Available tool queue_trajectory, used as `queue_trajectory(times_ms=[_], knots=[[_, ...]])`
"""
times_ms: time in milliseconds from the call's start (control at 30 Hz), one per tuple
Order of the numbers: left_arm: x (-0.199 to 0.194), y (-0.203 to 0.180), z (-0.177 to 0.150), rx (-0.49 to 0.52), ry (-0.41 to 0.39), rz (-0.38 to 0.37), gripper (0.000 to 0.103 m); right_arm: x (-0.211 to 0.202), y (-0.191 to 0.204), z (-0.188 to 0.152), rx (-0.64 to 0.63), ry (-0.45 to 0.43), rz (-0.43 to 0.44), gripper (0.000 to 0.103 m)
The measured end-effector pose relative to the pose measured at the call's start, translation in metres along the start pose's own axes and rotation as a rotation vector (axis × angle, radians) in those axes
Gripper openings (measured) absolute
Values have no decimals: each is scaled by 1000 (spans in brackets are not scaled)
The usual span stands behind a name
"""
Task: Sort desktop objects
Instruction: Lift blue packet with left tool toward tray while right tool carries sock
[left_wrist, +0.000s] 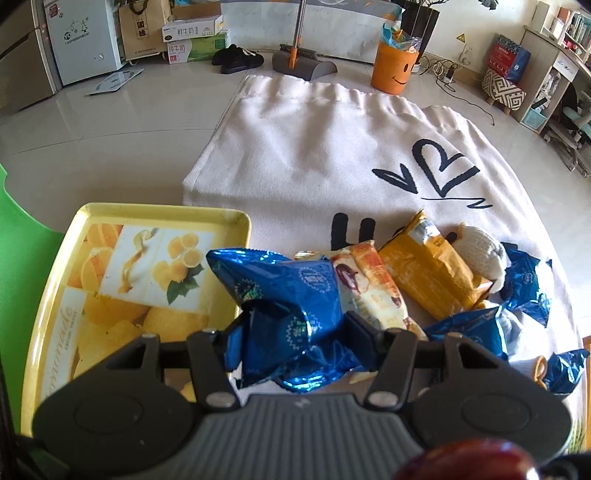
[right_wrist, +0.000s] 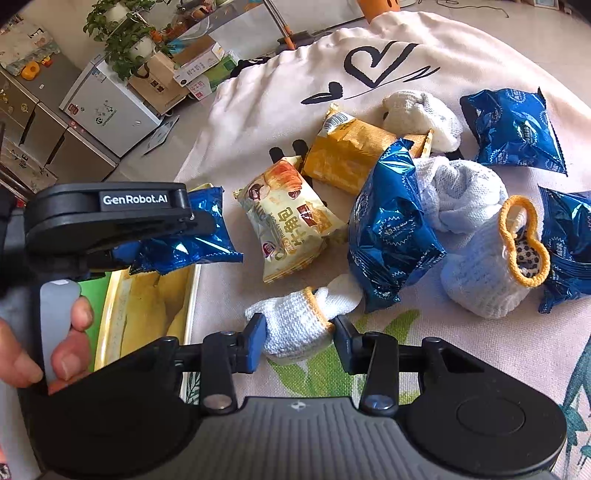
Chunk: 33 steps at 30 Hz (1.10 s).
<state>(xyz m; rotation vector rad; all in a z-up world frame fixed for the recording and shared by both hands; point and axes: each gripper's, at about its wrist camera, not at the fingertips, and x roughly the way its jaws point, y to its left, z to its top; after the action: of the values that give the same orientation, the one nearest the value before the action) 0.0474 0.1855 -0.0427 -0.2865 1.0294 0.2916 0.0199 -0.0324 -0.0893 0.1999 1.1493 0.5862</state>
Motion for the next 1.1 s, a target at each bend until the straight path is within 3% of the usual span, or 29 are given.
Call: queue_trajectory(times_ms=[100,300,367,433,533,867,1100], knots=[[-12,-9,1,15,-18,-21,55,-9,-1,-1,-20,-5,13,26],[-22,-18,-6,32,-26,-29,55,-9,-6,-4,-33,8,-11,27],[-22,-17,-7,21,-18,-33,55,-5,-5,-5,-47,27,-18,37],[-21,-15,-7,20,-17,-28,55,0,-6,-7,-38,46,-2,66],[-20,-15,-6,7,-18,-40,55,5,-3,-9,-57,43,-20,79],[-17,-15,-6,0,-6,-60,55,30,-6,-14,-45,68,-62,81],[-18,-17,-5,3,-8,-58,55,27,-1,-16,-72,37,-54,64]])
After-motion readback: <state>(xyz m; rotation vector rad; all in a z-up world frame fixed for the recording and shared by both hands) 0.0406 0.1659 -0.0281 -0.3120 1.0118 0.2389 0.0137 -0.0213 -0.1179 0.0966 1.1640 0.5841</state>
